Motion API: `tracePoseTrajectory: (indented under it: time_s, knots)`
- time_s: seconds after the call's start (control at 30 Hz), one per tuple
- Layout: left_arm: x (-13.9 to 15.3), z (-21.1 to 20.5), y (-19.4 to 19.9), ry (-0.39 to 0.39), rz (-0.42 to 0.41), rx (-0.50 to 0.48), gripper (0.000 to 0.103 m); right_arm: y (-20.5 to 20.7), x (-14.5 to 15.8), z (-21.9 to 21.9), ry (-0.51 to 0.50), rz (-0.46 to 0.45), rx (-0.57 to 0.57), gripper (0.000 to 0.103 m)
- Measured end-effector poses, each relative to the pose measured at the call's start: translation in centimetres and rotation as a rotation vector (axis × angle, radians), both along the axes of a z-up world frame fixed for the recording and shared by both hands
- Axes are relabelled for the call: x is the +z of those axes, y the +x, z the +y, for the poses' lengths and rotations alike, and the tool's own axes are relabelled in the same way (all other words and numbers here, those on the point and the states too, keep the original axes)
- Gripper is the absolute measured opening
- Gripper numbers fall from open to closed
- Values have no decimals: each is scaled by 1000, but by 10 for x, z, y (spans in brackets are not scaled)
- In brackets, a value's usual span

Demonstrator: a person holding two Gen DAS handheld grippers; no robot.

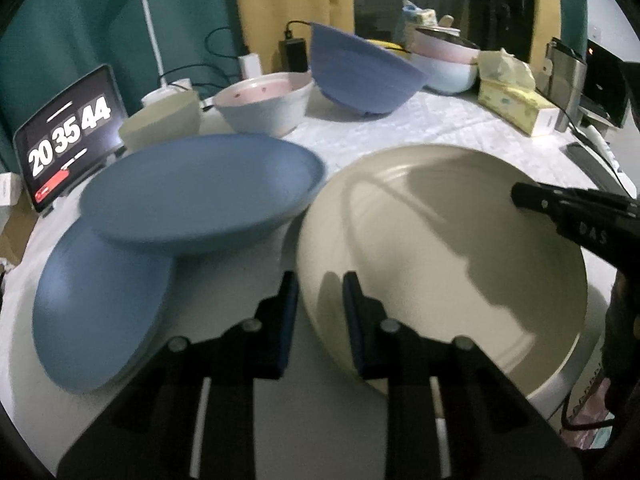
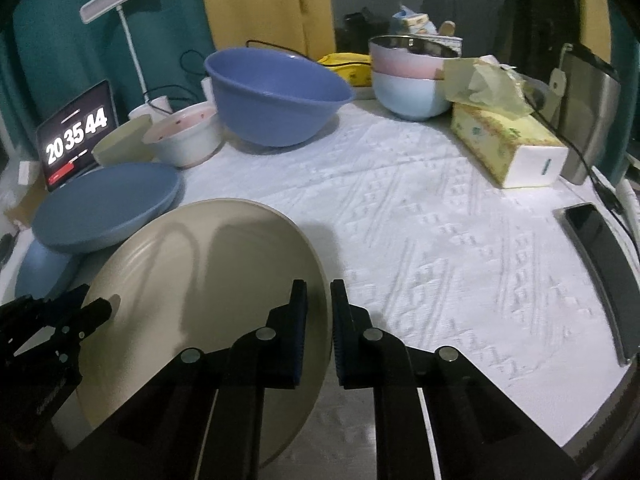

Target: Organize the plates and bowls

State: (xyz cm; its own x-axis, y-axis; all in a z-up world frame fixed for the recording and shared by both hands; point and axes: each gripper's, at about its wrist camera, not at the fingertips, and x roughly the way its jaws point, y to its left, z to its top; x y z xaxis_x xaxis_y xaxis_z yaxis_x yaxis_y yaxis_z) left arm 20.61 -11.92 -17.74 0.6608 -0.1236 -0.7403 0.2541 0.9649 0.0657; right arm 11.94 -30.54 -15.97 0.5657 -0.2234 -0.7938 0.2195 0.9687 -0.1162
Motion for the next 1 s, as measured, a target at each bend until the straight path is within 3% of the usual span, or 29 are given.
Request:
tracePoseTrajectory:
  time_s: [0.33,0.47,0.7,0.8,0.87,1.0]
  knots:
    - [6,-6,7,-14,-7,-19,26,1,6,-14,-16,-1,-65,14]
    - [14,1,4,-29,-28,-8,29,3,15,-14,-36,-21,-81,28]
    - [32,17,-5,-55,-84,15,32,6,32,-1,-60,-50,-63,29]
    - [41,26,-8,-69,-110,33,37,8,37,8,-66,-58,-44,29]
    - [46,33,-9,-83,-121,46,47,11,40,15,-70,-62,-32,29]
    - [55,48,-9,-98,-143,74,47,16,45,29,-76,-70,-8,29]
